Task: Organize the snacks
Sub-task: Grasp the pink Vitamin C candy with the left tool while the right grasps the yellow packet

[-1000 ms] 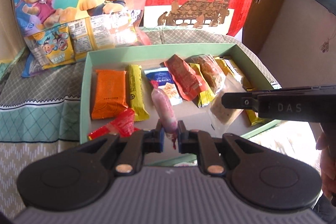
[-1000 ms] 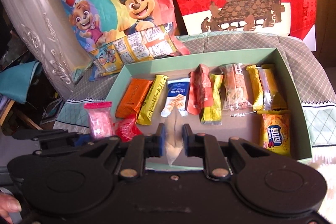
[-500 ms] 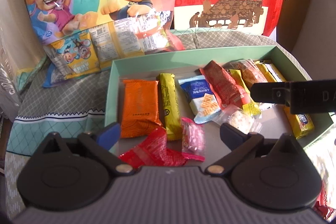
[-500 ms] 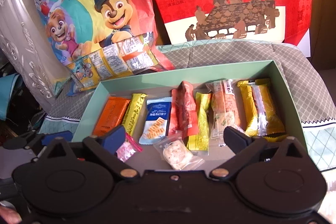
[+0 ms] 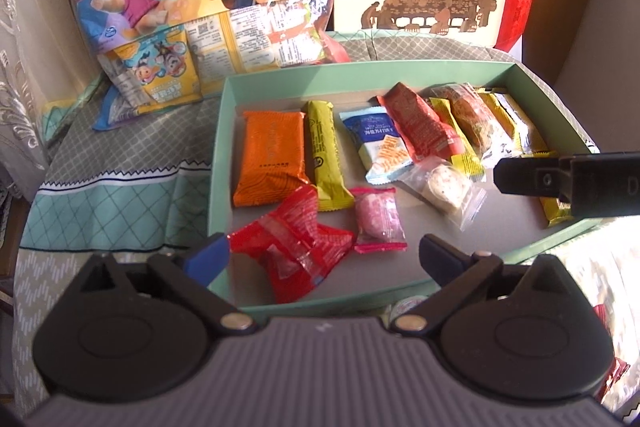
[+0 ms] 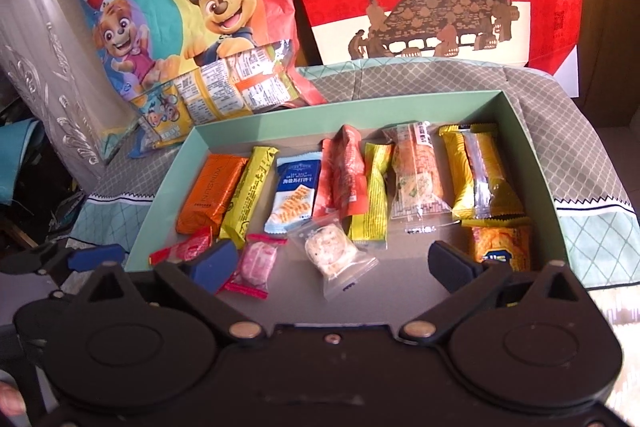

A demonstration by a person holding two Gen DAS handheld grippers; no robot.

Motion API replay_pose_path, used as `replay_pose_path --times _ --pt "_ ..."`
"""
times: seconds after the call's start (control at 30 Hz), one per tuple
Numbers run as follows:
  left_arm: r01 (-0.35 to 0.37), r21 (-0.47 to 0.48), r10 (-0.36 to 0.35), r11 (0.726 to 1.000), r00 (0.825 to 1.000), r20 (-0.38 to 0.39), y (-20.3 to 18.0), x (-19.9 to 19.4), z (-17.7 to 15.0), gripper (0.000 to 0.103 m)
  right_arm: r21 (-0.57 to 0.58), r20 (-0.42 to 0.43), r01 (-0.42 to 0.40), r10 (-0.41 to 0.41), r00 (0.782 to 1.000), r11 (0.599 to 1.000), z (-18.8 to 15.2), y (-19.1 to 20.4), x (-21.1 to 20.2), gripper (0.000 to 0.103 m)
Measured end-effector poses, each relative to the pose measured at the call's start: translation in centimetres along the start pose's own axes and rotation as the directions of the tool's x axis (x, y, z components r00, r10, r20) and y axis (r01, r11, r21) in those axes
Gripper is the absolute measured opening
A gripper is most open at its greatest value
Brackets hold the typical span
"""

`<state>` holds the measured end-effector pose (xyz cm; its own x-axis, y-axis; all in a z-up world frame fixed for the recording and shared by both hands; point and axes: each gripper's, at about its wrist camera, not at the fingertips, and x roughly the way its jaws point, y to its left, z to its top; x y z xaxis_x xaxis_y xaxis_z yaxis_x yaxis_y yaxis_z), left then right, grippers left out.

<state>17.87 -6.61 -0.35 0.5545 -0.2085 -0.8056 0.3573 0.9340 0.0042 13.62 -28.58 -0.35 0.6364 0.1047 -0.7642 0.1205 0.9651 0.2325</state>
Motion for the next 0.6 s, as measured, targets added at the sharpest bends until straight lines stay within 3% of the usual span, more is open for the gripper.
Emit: replay_pose_path --times 0.33,0.6 --pt "0.022 -0.016 -0.023 1.0 0.997 -0.069 0.6 -1.2 -4.6 0.103 0.018 -0.046 -0.025 0.026 0.999 1.0 -3.7 0.1 -2.0 0.103" --pt "0.139 0.141 -0.12 0.98 0.984 -0.134 -2.0 -2.4 -9.1 0.102 0.035 -0.145 -0.064 0.069 0.987 0.997 -8.3 -0.2 -3.4 0.103"
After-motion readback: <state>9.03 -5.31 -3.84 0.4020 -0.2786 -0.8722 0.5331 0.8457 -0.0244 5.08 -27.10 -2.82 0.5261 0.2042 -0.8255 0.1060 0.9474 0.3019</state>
